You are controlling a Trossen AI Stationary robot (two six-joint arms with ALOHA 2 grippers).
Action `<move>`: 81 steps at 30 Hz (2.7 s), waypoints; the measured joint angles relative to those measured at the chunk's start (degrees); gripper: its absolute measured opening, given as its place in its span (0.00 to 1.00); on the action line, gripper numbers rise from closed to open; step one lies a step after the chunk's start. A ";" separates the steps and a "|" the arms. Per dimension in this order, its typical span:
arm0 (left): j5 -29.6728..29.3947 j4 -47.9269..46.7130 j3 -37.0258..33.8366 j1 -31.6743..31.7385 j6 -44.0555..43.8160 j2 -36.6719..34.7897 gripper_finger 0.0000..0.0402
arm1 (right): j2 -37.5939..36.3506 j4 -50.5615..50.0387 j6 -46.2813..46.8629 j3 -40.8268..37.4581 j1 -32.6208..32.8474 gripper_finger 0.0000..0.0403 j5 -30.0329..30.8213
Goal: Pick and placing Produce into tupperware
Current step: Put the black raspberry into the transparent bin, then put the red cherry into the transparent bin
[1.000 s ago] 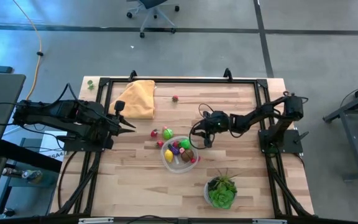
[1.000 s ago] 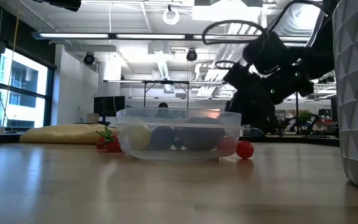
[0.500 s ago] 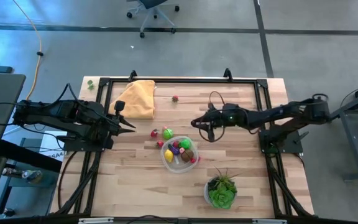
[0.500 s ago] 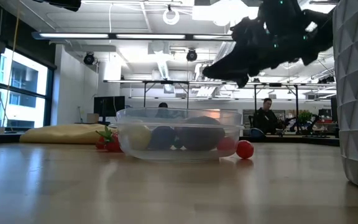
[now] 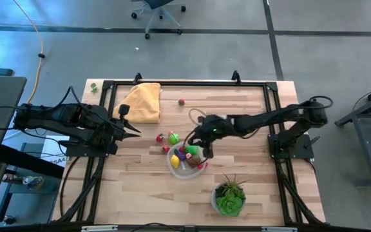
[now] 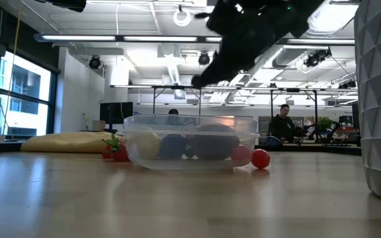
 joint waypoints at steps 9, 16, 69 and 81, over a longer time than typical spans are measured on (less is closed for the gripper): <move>0.00 0.01 0.00 0.00 0.00 -0.02 0.13 | 13.13 -6.87 -1.07 10.42 2.84 0.21 -0.43; 0.00 0.03 0.00 -0.01 0.02 -0.02 0.13 | 15.82 -8.54 -0.86 12.67 3.64 0.21 -0.44; 0.00 0.01 0.00 0.01 0.00 0.00 0.13 | -5.16 -1.74 4.03 -0.73 -3.48 0.37 0.19; 0.00 0.03 0.00 0.00 0.00 -0.02 0.13 | -22.06 24.88 12.37 -34.23 0.82 0.37 4.12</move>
